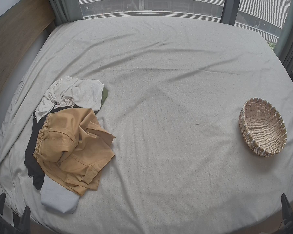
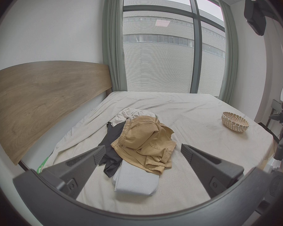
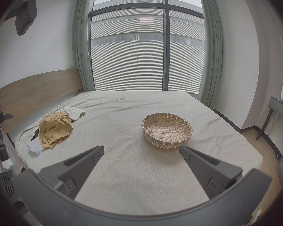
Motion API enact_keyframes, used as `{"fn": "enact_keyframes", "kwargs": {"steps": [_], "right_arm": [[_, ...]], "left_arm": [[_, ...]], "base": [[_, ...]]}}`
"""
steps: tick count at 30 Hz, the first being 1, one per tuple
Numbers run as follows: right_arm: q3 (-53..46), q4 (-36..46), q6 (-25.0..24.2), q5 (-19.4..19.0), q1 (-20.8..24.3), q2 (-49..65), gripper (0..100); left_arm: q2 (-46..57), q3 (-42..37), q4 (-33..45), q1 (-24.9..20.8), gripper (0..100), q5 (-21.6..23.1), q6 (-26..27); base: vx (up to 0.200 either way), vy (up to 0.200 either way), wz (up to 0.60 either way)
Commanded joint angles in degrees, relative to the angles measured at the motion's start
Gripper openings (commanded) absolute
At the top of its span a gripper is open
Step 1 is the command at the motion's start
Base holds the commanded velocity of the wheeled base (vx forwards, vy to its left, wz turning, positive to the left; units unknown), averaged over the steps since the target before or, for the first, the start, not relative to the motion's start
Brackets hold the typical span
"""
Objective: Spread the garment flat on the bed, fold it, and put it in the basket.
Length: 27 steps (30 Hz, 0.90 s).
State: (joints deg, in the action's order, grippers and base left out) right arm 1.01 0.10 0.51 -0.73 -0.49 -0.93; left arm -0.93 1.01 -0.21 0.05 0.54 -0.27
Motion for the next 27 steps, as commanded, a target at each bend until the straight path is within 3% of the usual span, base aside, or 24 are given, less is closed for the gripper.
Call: {"fn": "enact_keyframes", "kwargs": {"steps": [1, 27], "right_arm": [[-1.01, -0.01, 0.02, -0.06, -0.04, 0.31, 100], [-1.01, -0.01, -0.25, -0.06, -0.04, 0.31, 100]], "left_arm": [[0.93, -1.01, -0.06, 0.04, 100, -0.01, -0.17], [0.93, -1.01, 0.03, -0.05, 100, 0.34, 0.27]], "base": [[0.0, 0.0, 0.0], [0.0, 0.0, 0.0]]}}
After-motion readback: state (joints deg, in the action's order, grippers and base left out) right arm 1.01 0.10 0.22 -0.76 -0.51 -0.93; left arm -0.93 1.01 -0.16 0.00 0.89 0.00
